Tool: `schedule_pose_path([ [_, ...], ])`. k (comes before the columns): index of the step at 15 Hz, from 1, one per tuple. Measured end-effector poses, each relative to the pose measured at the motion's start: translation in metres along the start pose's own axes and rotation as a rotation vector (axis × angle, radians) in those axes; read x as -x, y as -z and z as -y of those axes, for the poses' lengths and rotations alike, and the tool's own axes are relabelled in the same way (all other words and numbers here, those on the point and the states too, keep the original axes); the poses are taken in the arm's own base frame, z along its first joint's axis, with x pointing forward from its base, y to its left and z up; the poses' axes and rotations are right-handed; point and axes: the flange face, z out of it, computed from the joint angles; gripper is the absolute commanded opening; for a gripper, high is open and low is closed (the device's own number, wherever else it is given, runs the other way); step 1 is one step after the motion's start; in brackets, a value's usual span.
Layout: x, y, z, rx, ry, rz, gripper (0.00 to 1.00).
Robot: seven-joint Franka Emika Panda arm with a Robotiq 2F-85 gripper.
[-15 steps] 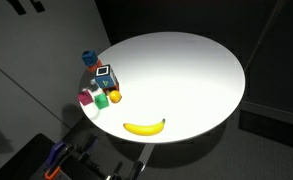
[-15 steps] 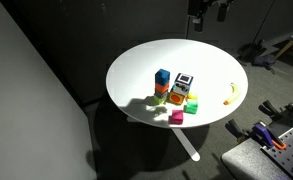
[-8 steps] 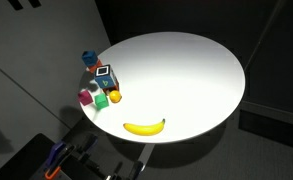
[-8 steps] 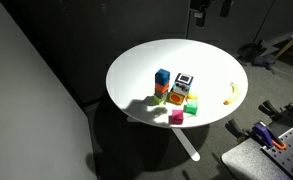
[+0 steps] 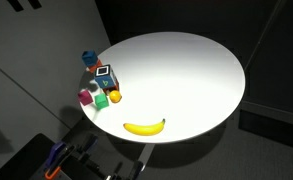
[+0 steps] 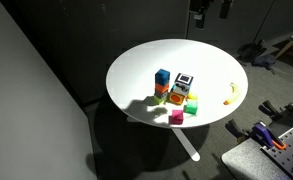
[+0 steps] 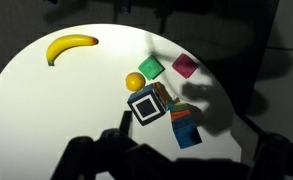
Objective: Pick up the blue block and put it on the orange block
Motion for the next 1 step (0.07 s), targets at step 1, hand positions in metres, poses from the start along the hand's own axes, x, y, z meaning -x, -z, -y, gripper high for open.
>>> schedule_pose_path([
  [1,0.0,0.0,0.0001,0.0,0.0,0.0,1.0],
])
